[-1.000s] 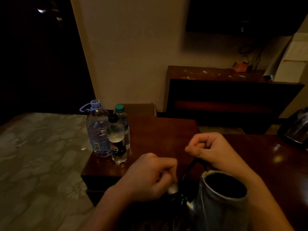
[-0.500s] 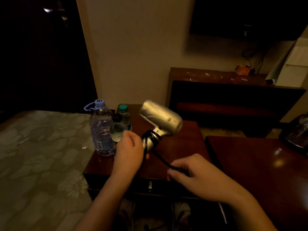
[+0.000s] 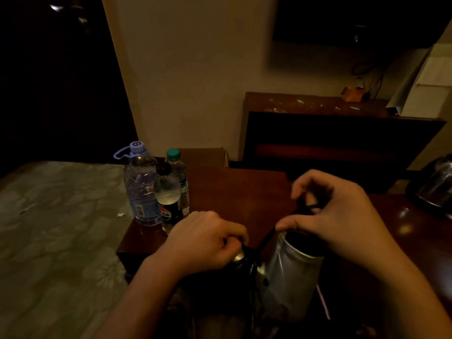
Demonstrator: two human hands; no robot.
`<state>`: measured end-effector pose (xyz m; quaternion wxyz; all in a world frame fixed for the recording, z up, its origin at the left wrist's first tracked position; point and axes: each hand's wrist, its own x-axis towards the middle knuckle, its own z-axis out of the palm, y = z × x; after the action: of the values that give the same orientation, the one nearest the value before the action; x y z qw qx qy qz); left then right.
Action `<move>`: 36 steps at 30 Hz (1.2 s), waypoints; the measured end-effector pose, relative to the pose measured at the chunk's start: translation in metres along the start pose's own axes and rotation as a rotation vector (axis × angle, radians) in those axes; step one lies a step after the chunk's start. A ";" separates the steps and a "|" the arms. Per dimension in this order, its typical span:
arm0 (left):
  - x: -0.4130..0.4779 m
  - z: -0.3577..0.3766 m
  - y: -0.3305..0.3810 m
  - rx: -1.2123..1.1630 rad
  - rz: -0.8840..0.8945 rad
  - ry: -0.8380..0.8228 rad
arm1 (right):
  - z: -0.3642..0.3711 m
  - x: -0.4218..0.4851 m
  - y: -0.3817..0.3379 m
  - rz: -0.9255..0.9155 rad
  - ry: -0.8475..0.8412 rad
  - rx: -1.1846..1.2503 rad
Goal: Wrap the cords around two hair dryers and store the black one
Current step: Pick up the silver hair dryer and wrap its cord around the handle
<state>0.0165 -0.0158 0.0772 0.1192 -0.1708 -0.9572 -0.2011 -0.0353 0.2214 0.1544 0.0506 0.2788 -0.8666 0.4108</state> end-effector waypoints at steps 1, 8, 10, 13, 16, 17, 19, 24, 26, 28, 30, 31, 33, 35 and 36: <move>-0.002 0.000 0.001 -0.070 0.015 0.021 | 0.001 0.002 0.005 0.011 0.003 0.091; -0.004 0.005 0.013 -0.764 -0.176 0.322 | 0.047 0.003 0.037 0.221 -0.135 0.336; 0.000 0.002 0.017 -0.947 -0.301 0.407 | 0.061 0.002 0.038 0.167 -0.111 0.244; 0.007 0.002 0.027 -1.252 -0.586 0.483 | 0.072 0.002 0.024 0.077 -0.233 0.133; 0.008 0.013 0.015 -0.994 -0.799 0.522 | 0.076 -0.005 0.007 0.020 -0.495 -0.144; 0.007 0.015 0.010 -0.852 -0.818 0.512 | 0.078 -0.008 0.004 -0.025 -0.533 -0.250; 0.006 0.015 0.008 -0.622 -0.799 0.456 | 0.076 -0.014 -0.005 -0.064 -0.571 -0.437; 0.005 0.017 0.020 -0.019 -0.630 0.230 | 0.058 -0.020 -0.042 -0.020 -0.564 -0.468; 0.005 0.015 0.023 0.094 -0.559 0.144 | 0.048 -0.023 -0.055 0.005 -0.540 -0.359; 0.005 0.010 0.024 0.129 -0.465 0.087 | 0.036 -0.025 -0.066 0.006 -0.513 -0.294; 0.003 0.006 0.019 0.144 -0.287 0.073 | 0.021 -0.023 -0.068 -0.027 -0.478 -0.286; 0.001 0.006 0.016 0.129 -0.193 0.055 | 0.015 -0.020 -0.065 -0.074 -0.442 -0.278; -0.004 0.006 0.015 0.122 -0.039 0.011 | 0.006 -0.014 -0.051 -0.172 -0.353 -0.235; -0.009 0.008 0.015 0.132 0.066 0.030 | 0.000 -0.010 -0.040 -0.202 -0.255 -0.134; -0.011 0.007 0.016 0.101 0.092 0.050 | -0.002 -0.009 -0.034 -0.200 -0.213 -0.090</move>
<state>0.0315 -0.0023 0.0728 0.1608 -0.2034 -0.9539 -0.1512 -0.0105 0.2093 0.1758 0.0115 0.4033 -0.8523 0.3327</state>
